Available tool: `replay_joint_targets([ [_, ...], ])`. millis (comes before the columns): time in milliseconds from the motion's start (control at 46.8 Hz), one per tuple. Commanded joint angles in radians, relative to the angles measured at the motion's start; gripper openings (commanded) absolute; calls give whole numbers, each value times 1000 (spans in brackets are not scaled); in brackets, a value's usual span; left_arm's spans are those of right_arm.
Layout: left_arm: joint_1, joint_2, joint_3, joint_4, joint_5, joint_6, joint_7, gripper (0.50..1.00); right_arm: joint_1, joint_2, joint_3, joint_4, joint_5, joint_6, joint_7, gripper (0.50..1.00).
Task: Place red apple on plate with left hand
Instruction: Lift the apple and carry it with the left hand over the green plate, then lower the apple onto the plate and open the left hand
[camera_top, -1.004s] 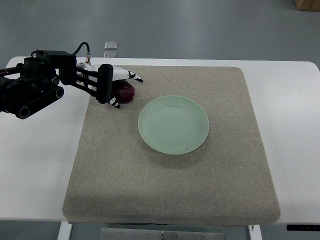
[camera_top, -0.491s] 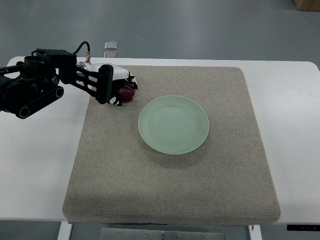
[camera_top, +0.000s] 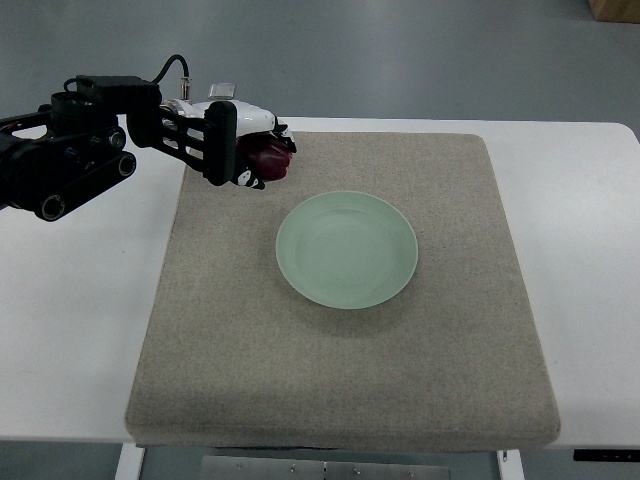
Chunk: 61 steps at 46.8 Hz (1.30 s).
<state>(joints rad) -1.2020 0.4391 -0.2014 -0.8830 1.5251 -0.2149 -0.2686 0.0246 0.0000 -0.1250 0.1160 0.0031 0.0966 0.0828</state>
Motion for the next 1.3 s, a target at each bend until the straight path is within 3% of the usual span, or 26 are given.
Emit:
replay_joint_targets([
  [0, -1, 0, -6, -37, -8, 0, 0, 694, 0, 0, -1, -1, 0, 0, 0, 964],
  [406, 1, -2, -4, -168, -6, -12, 0, 722, 0, 0, -1, 1, 0, 0, 0, 964],
  [855, 18, -97, 5, -169, -3, -12, 0, 731, 0, 0, -1, 1, 0, 0, 0, 964],
  [1282, 55, -120, 10, -165, 4, -14, 0, 763, 0, 0, -1, -1, 0, 0, 0, 964],
])
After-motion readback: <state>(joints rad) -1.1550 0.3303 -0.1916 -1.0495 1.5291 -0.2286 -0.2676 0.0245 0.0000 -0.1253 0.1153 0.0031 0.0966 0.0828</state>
